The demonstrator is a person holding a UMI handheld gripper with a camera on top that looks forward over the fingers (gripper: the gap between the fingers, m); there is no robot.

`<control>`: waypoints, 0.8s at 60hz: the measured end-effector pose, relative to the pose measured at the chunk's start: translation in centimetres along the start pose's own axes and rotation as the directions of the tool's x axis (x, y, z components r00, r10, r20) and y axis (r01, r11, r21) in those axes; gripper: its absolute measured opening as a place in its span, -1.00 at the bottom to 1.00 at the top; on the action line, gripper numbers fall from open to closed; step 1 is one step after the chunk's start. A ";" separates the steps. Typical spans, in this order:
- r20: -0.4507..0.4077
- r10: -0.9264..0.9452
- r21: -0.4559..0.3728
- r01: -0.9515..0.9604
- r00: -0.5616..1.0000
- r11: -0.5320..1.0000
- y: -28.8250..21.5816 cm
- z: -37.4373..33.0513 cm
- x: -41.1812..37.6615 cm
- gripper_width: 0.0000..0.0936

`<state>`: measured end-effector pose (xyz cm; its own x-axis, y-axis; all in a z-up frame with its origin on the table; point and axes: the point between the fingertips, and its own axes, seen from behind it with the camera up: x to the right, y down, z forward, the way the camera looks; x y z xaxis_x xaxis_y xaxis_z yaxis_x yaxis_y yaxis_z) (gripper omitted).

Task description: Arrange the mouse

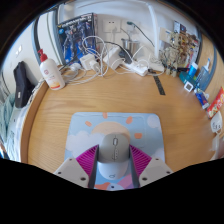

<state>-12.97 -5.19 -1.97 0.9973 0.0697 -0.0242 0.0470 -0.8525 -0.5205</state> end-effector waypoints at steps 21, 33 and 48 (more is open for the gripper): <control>0.002 -0.015 0.202 0.015 1.000 0.979 -11.2 -12.3 -1.8 0.84; -0.040 -0.020 0.310 0.031 0.999 0.950 -15.0 -20.4 -2.7 0.83; 0.007 0.026 0.368 -0.027 1.000 0.929 -15.5 -25.6 -4.2 0.82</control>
<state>-16.41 -5.52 28.00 0.9977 0.0510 -0.0436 -0.0040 -0.6035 -0.7974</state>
